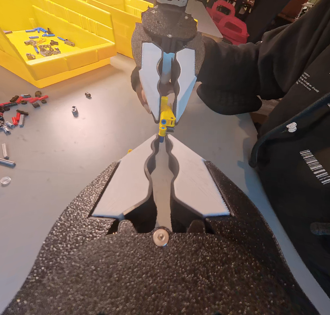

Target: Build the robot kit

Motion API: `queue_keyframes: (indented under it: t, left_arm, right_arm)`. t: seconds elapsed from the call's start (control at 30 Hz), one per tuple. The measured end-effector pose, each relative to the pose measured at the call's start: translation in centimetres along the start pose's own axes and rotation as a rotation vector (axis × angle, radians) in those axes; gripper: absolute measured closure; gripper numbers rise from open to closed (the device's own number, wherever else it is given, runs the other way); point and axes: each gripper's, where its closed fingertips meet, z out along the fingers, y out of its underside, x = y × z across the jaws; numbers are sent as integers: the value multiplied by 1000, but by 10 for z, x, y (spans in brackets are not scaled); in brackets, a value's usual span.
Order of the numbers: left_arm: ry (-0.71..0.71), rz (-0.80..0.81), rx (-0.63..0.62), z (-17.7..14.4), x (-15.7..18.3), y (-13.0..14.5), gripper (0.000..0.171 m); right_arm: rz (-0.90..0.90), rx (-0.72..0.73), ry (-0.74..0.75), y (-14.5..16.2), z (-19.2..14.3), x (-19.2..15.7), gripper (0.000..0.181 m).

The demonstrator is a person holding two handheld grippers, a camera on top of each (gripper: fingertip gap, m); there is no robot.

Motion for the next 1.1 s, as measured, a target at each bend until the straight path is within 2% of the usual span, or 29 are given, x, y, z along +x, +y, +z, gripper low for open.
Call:
queue_keyframes:
  t: [0.17, 0.3, 0.33, 0.43, 0.53, 0.63, 0.8, 0.97, 1.1]
  left_arm:
    - [14, -26, 9, 4, 3, -2, 167]
    - [-18, -22, 11, 5, -1, -3, 168]
    - [-52, 1, -4, 3, -5, -2, 165]
    - [-197, 94, -69, -11, -27, 4, 136]
    - [-240, 99, -158, -17, -41, 22, 124]
    - [-217, 76, -229, -7, -44, 42, 123]
    - [-216, 134, -353, 7, -51, 59, 125]
    - [-210, 170, -362, 12, -53, 57, 145]
    - [-193, 159, -342, 14, -53, 50, 146]
  right_arm:
    - [-95, -1, 41, -6, 6, -2, 162]
    - [-72, 9, 61, -7, 6, 3, 165]
    - [-53, -9, 74, -4, 4, 8, 165]
    - [-22, -107, 147, 12, -9, 31, 165]
    - [-23, -253, 176, 38, -13, 45, 165]
    - [-23, -331, 131, 50, -6, 42, 165]
    - [-35, -398, 92, 57, 3, 41, 165]
    - [-30, -435, 80, 64, 4, 42, 165]
    - [-30, -441, 79, 67, 6, 42, 165]
